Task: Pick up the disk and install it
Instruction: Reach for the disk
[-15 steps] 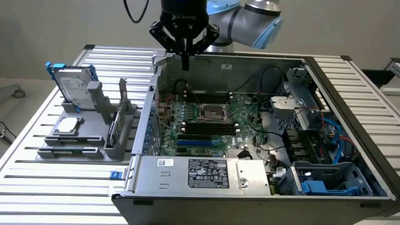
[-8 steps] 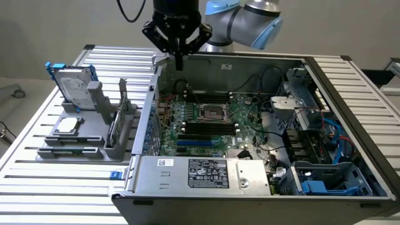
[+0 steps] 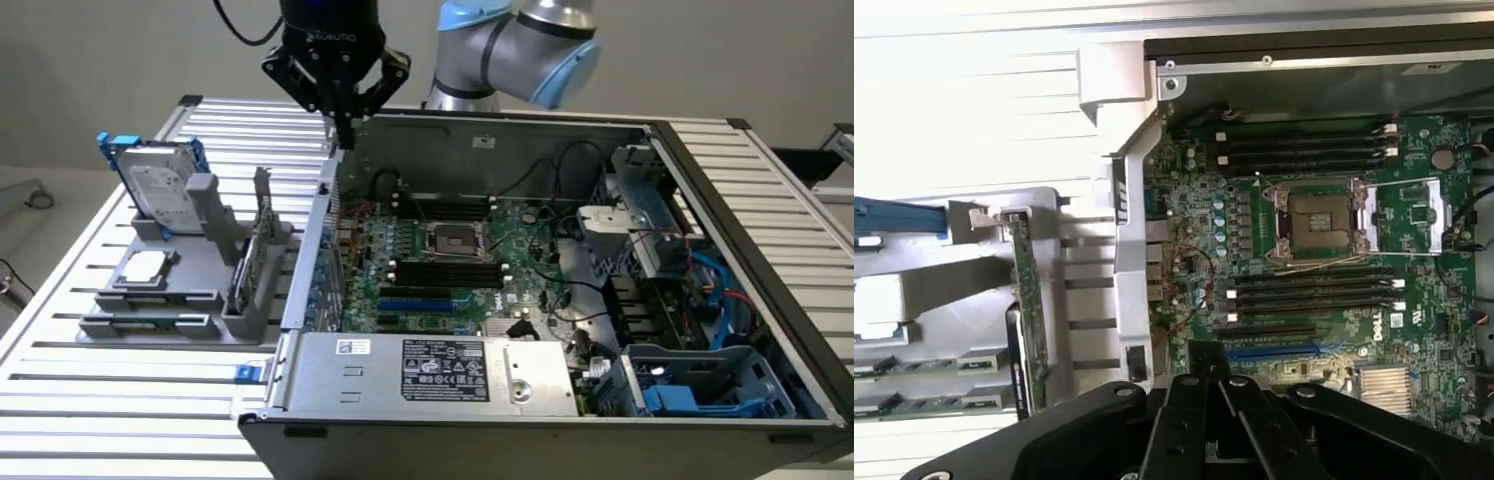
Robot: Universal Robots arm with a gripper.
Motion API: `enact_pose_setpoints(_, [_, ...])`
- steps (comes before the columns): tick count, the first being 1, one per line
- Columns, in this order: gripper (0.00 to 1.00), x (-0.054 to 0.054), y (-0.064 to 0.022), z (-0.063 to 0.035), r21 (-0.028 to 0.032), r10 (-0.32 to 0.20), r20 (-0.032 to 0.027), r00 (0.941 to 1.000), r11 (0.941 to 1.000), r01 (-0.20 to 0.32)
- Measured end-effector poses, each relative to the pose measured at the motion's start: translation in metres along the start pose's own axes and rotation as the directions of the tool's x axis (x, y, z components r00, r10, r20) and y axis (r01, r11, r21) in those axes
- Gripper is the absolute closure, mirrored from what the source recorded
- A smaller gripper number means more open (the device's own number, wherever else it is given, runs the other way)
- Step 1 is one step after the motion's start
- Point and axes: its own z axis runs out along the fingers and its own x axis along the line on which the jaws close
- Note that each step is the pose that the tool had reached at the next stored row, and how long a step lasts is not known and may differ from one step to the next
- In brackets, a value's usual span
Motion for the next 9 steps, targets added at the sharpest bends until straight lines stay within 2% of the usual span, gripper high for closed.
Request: enact_pose_setpoints(9, [0.89,0.041,0.0042,0.0052,0.0000,0.000,0.0000,1.0000,1.0000,0.000])
